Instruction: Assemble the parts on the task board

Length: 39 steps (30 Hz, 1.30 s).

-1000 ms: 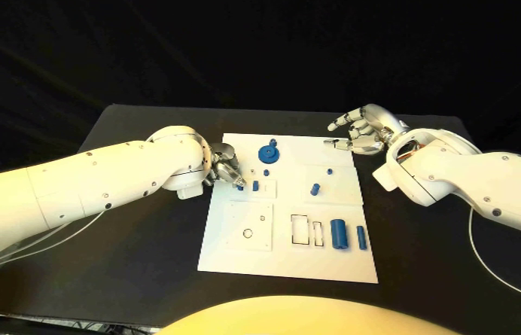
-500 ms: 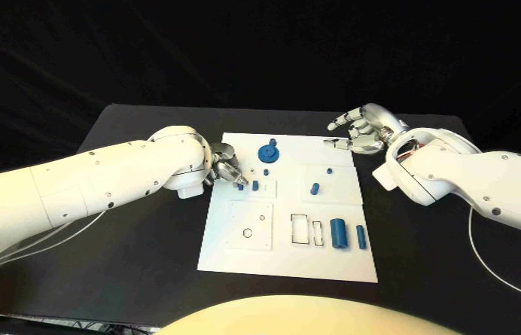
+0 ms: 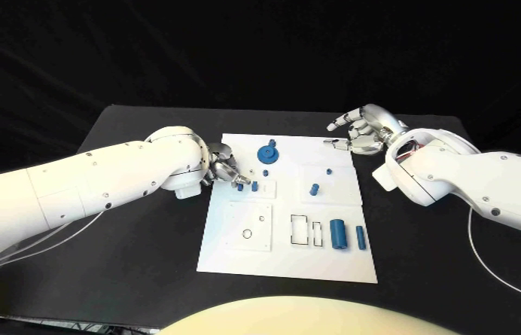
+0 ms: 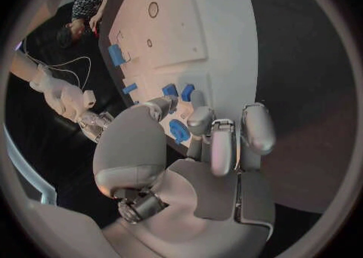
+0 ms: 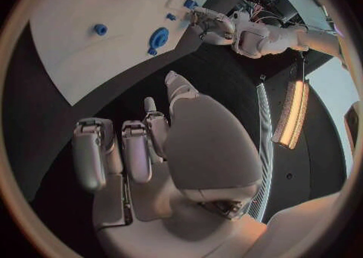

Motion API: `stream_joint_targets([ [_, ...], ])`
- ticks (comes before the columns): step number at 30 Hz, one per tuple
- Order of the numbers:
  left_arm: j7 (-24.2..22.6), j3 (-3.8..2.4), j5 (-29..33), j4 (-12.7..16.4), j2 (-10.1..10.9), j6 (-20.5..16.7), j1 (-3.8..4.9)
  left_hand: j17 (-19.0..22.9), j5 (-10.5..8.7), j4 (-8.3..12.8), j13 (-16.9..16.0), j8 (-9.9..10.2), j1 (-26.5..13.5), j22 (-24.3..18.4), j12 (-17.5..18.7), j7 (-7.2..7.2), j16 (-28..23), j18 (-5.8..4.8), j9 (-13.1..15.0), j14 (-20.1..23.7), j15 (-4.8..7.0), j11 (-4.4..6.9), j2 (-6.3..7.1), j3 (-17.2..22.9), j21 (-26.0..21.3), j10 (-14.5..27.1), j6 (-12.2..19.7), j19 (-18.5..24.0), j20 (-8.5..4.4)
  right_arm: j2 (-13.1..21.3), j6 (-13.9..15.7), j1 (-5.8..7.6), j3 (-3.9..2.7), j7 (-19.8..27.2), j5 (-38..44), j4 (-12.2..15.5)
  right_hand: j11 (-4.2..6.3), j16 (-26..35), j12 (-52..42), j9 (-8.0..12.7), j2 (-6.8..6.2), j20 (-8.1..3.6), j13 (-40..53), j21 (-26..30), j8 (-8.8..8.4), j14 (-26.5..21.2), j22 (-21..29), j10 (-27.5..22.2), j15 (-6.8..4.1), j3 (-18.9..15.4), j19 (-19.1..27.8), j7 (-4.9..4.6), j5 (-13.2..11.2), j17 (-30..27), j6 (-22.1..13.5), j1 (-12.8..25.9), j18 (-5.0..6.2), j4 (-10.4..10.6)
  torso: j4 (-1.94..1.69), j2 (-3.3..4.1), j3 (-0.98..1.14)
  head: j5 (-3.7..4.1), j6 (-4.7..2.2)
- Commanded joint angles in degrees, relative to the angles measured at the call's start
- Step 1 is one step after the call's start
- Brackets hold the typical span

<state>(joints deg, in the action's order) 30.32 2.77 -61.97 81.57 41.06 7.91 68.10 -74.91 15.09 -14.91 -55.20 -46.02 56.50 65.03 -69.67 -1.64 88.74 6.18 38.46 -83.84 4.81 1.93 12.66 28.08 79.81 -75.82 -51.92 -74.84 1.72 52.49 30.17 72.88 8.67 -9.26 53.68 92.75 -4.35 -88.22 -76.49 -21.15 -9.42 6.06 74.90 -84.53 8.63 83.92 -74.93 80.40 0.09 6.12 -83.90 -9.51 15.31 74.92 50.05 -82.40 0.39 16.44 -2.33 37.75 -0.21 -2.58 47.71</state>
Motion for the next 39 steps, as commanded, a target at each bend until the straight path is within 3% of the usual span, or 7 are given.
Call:
stream_joint_targets([
  [1,-0.6,-0.12,-0.5,0.3,0.1,-1.3,0.0,-11.7,-0.08,-0.3,0.7,0.2,0.3,-0.2,0.6,-0.27,-0.1,-0.94,-0.1,-5.2,0.19,0.04,0.2,-0.7,-0.4,0.7,0.1,0.2,-0.24,0.0,-0.5,-0.05,-0.01,0.8,0.1,0.0,-0.09,0.4,0.3,0.0,-0.16,0.19,2.4,0.2,0.32,4.7,-11.7,-0.4,0.14,0.3,-2.9,0.13,0.2,9.3,0.1,0.5,1.12,0.1,0.04,0.04,-0.04,0.06,-0.04],
  [15,-2.1,-1.44,2.8,1.8,1.0,-7.7,0.02,-9.4,-0.24,-1.8,7.5,0.4,0.5,-3.0,4.9,-1.26,-1.1,-0.39,0.0,-4.5,-0.5,-0.85,0.34,-5.1,-1.8,5.2,3.0,2.0,0.31,0.0,-0.4,-0.12,-0.01,1.0,0.1,0.0,-0.09,0.4,0.3,0.0,-0.16,0.19,2.4,0.2,0.32,4.7,-11.7,-0.4,0.14,0.3,-2.9,0.13,0.2,9.3,0.1,0.5,1.12,0.1,-0.02,-0.02,-0.02,0.33,-0.24],
  [18,-4.9,-1.68,6.1,1.9,1.3,-10.0,0.05,-2.4,-0.99,-1.8,17.8,1.2,0.3,-11.2,11.7,-2.93,-4.5,1.15,-0.7,-1.9,-1.87,-2.43,-0.69,-8.7,-6.3,13.1,7.1,7.9,1.43,0.0,-0.3,-0.13,-0.01,1.0,0.1,0.0,-0.1,0.4,0.2,0.1,-0.16,0.19,2.4,0.3,0.32,4.7,-11.6,-0.4,0.14,0.3,-2.9,0.12,0.2,9.3,0.0,0.6,1.13,0.1,-0.04,-0.05,0.02,0.39,-0.29],
  [22,-12.1,-1.8,10.2,1.9,1.5,-14.2,0.08,8.2,-0.7,-1.9,20.4,2.9,2.6,-24.5,13.8,-5.98,-9.9,3.54,-2.7,4.1,-4.56,-5.31,-2.35,-12.0,-14.6,20.2,13.1,18.1,3.59,0.0,-0.3,-0.13,-0.01,1.0,0.1,0.0,-0.1,0.4,0.2,0.1,-0.16,0.19,2.4,0.3,0.32,4.7,-11.6,-0.4,0.14,0.3,-2.9,0.12,0.2,9.3,0.0,0.6,1.13,0.1,-0.04,-0.03,0.02,0.6,-0.34],
  [27,-23.2,-1.36,7.8,1.9,1.1,-19.4,0.03,30.5,0.12,0.4,26.7,5.8,18.7,-31.0,20.4,-9.95,-22.7,4.19,-7.7,20.7,-8.22,-9.27,-2.16,-8.7,-22.9,32.1,19.3,23.9,7.09,0.0,-0.2,-0.13,-0.01,1.1,0.1,-0.1,-0.1,0.4,0.3,0.1,-0.15,0.19,2.4,0.4,0.33,4.7,-11.6,-0.4,0.14,0.4,-2.8,0.12,0.3,9.2,0.0,0.7,1.15,0.1,-0.1,-0.05,-0.07,0.77,-0.53],
  [31,-29.2,-0.64,0.9,1.5,0.3,-21.7,-0.14,32.4,-0.16,2.6,31.2,7.6,26.7,-31.3,23.7,-9.74,-22.3,4.36,-11.6,21.9,-8.22,-9.26,-0.08,-3.0,-23.4,33.3,18.6,23.7,7.22,0.1,-0.2,-0.14,-0.01,1.1,0.1,-0.2,-0.1,0.4,0.3,0.1,-0.14,0.19,2.3,0.5,0.34,4.7,-11.5,-0.4,0.14,0.4,-2.8,0.12,0.3,9.2,0.0,0.7,1.17,0.1,-0.12,-0.05,-0.08,0.8,-0.59],
  [39,-32.6,0.6,-12.2,-0.8,-2.2,-19.4,-0.48,36.3,-0.49,3.4,37.3,10.3,27.6,-30.5,29.1,-9.25,-22.3,4.34,-16.5,23.8,-8.34,-9.45,2.59,-0.3,-22.6,34.1,15.9,24.7,7.36,-0.1,-0.3,-0.15,-0.01,1.2,0.1,-0.3,-0.1,0.4,0.3,0.1,-0.14,0.19,2.3,0.5,0.34,4.7,-11.5,-0.4,0.14,0.4,-2.8,0.12,0.3,9.2,0.0,0.7,1.17,0.1,-0.08,-0.08,-0.06,0.53,-0.74],
])
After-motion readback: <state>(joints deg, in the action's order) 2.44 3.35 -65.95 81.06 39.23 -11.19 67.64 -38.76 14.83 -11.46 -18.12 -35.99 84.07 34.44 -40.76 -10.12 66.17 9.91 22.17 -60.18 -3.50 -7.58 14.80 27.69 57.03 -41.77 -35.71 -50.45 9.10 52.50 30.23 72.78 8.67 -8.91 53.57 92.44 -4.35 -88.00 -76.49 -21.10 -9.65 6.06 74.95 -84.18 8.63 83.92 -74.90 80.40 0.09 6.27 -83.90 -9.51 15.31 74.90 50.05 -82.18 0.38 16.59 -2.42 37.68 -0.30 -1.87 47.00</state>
